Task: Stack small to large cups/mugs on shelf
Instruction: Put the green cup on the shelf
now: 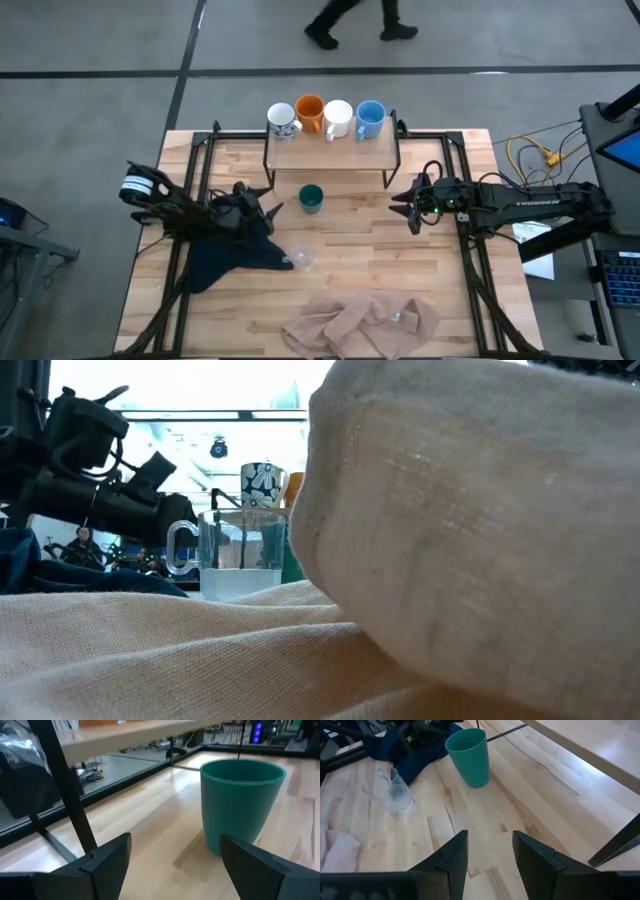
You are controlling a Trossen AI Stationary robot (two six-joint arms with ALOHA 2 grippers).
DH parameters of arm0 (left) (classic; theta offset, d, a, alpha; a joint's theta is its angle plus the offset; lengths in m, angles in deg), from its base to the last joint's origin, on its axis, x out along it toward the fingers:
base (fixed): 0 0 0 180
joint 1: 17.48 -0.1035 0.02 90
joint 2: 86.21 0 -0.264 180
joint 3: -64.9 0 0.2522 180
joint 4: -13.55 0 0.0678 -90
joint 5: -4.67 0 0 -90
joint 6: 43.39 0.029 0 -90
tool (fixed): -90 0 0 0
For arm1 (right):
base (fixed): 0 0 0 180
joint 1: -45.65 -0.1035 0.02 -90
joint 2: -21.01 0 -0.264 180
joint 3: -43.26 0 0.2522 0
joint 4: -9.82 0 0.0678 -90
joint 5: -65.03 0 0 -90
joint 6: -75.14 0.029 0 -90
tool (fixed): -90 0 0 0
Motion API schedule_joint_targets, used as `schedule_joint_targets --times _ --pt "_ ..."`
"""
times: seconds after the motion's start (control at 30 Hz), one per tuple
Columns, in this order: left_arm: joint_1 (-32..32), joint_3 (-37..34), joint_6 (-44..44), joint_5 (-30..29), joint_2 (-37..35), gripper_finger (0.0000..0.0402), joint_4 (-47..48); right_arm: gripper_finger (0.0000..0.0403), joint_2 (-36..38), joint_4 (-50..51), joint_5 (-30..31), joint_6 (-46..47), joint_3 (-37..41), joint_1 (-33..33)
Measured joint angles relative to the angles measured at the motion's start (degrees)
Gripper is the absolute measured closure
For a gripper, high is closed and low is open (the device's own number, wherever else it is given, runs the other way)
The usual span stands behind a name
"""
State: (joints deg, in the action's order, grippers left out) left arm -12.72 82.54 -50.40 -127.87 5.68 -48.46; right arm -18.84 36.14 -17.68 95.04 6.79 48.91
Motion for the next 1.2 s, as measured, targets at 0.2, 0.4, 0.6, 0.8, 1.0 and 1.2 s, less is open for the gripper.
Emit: schedule_joint_targets --times 0.2,0.4,0.6,0.8,1.0,1.2 --pt "-0.2 0.9 1.8 -0.3 3.4 0.0113 -0.3 0.0254 0.0 -1.2 0.0 0.0 0.0 0.0" --pt "-0.3 4.1 1.5 -0.3 3.9 0.0113 -0.2 0.0254 0.0 -1.2 0.0 0.0 0.0 0.0" --pt "-0.3 6.1 1.8 0.0 3.8 0.0113 0.5 0.0254 0.0 -1.2 -0.2 -0.1 0.0 0.0" --pt "-0.3 6.2 1.7 0.7 4.1 0.0113 0.2 0.0254 0.0 -1.2 -0.2 -0.3 0.0 0.0" --pt "-1.6 6.1 1.4 9.4 4.6 0.0114 0.2 0.0254 0.0 -1.1 -0.2 -0.3 0.0 0.0" --pt "-3.5 5.9 1.6 12.2 6.1 0.0114 -4.4 0.0254 0.0 -1.1 -0.3 0.9 0.0 0.0"
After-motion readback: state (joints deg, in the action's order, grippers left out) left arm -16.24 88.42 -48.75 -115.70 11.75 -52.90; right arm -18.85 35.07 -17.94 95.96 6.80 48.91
